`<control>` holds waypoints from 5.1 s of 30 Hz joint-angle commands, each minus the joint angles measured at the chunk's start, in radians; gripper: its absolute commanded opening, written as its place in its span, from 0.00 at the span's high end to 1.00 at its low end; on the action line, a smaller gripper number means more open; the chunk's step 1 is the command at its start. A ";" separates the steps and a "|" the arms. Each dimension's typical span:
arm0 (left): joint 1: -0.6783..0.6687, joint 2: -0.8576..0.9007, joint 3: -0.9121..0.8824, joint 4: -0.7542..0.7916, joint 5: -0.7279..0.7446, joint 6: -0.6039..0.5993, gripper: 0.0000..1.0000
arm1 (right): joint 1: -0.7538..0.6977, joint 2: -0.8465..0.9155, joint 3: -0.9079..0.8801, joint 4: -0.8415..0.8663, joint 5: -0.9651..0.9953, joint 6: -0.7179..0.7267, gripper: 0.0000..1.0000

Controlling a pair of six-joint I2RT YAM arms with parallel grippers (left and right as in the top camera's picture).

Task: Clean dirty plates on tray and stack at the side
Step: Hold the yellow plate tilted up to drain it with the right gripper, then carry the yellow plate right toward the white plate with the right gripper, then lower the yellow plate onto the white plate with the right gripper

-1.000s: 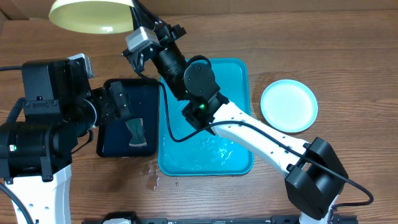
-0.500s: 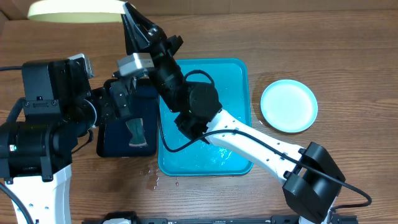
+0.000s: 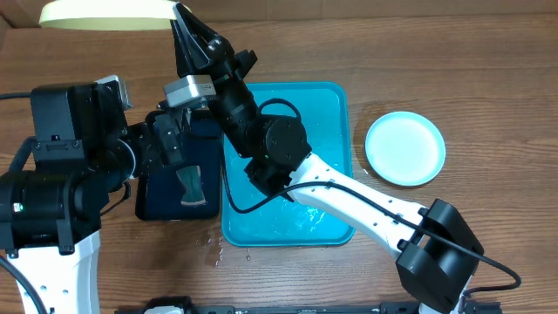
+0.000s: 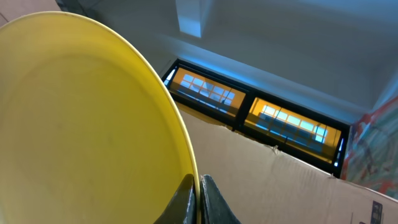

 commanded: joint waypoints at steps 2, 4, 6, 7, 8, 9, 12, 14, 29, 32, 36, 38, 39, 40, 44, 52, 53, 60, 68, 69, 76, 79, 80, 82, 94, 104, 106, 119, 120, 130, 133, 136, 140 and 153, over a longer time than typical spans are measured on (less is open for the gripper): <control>-0.005 -0.001 -0.007 0.003 0.014 0.019 0.00 | 0.005 -0.005 0.016 -0.003 0.008 -0.002 0.96; -0.005 -0.001 -0.007 0.003 0.014 0.019 0.00 | 0.005 -0.005 0.016 -0.055 0.038 0.000 0.96; -0.005 -0.001 -0.007 0.003 0.014 0.019 0.00 | 0.005 -0.005 0.016 -0.082 0.061 0.005 0.96; -0.005 -0.001 -0.007 0.003 0.014 0.019 0.00 | 0.005 -0.005 0.016 -0.101 0.072 0.005 0.96; -0.005 -0.001 -0.007 0.003 0.014 0.019 0.00 | 0.005 -0.005 0.016 -0.105 0.075 0.005 0.96; -0.005 -0.001 -0.007 0.003 0.014 0.019 0.00 | 0.004 -0.005 0.016 -0.110 0.074 0.005 0.96; -0.005 -0.001 -0.007 0.003 0.014 0.019 0.00 | 0.004 -0.005 0.016 -0.113 0.074 0.005 0.96; -0.005 -0.001 -0.007 0.003 0.014 0.019 0.00 | 0.004 -0.005 0.016 -0.181 0.102 0.009 0.96; -0.005 -0.001 -0.007 0.003 0.014 0.019 0.00 | -0.095 -0.005 0.016 -0.812 0.399 0.940 0.96; -0.005 -0.001 -0.007 0.003 0.014 0.019 0.00 | -0.121 -0.005 0.016 -0.975 0.399 1.126 0.96; -0.005 -0.001 -0.007 0.003 0.014 0.019 0.00 | -0.155 -0.005 0.016 -1.239 0.384 1.390 0.96; -0.005 -0.001 -0.007 0.003 0.014 0.019 0.00 | -0.171 -0.005 0.016 -1.393 0.378 1.511 0.96; -0.005 -0.001 -0.007 0.003 0.014 0.019 0.00 | -0.179 -0.005 0.016 -1.468 0.354 1.549 0.96; -0.005 0.000 -0.007 0.003 0.014 0.019 0.00 | -0.187 -0.005 0.016 -1.523 0.323 1.567 0.96; -0.005 -0.001 -0.007 0.003 0.014 0.019 0.00 | -0.204 -0.005 0.016 -1.641 0.282 1.549 0.96; -0.005 -0.001 -0.007 0.003 0.014 0.019 0.00 | -0.215 -0.005 0.016 -1.868 0.319 1.236 0.96; -0.005 -0.001 -0.007 0.003 0.014 0.019 0.00 | -0.215 -0.005 0.016 -1.896 0.335 1.236 0.96; -0.005 -0.001 -0.007 0.003 0.014 0.019 0.00 | -0.239 -0.006 0.016 -2.076 0.402 1.410 0.96; -0.005 -0.001 -0.007 0.003 0.014 0.019 0.00 | -0.468 -0.007 0.017 -2.171 -0.242 1.608 0.96; -0.005 -0.001 -0.007 0.003 0.014 0.019 0.00 | -0.513 -0.007 0.017 -2.175 -0.363 1.616 0.96; -0.005 -0.001 -0.007 0.003 0.014 0.019 0.00 | -0.704 -0.011 0.017 -2.287 -0.463 1.756 0.96; -0.005 -0.001 -0.007 0.003 0.014 0.019 0.00 | -0.750 -0.027 0.017 -2.302 -0.470 1.766 0.96; -0.005 -0.001 -0.007 0.003 0.014 0.019 0.00 | -0.763 -0.034 0.017 -2.307 -0.469 1.781 0.96; -0.005 -0.001 -0.007 0.003 0.014 0.019 0.00 | -0.787 -0.048 0.017 -2.310 -0.469 1.818 0.96; -0.005 -0.001 -0.007 0.003 0.014 0.019 0.00 | -0.939 -0.144 0.017 -2.411 -0.244 2.125 0.96; -0.005 -0.001 -0.007 0.003 0.014 0.019 0.00 | -0.938 -0.149 -0.011 -2.509 -0.060 2.361 0.96; -0.005 -0.001 -0.007 0.003 0.014 0.019 0.00 | -0.938 -0.149 -0.035 -2.500 -0.058 2.407 0.96; -0.005 -0.001 -0.007 0.003 0.014 0.019 0.00 | -0.894 -0.149 -0.227 -2.327 -0.060 2.407 0.96; -0.005 -0.001 -0.007 0.003 0.014 0.019 0.00 | -0.883 -0.148 -0.241 -2.316 -0.060 2.407 0.96; -0.005 -0.001 -0.007 0.003 0.014 0.019 0.00 | -0.801 -0.148 -0.364 -2.203 -0.060 2.428 0.96; -0.005 -0.001 -0.007 0.003 0.014 0.019 0.00 | -0.801 -0.148 -0.394 -2.185 -0.056 2.445 0.96; -0.005 -0.001 -0.007 0.003 0.014 0.019 0.00 | -0.801 -0.148 -0.399 -2.182 -0.037 2.445 0.96; -0.005 -0.001 -0.007 0.003 0.014 0.019 0.00 | -0.801 -0.148 -0.399 -2.189 -0.011 2.445 0.96; -0.005 -0.001 -0.007 0.003 0.014 0.019 0.00 | -0.801 -0.148 -0.403 -2.218 -0.003 2.466 0.96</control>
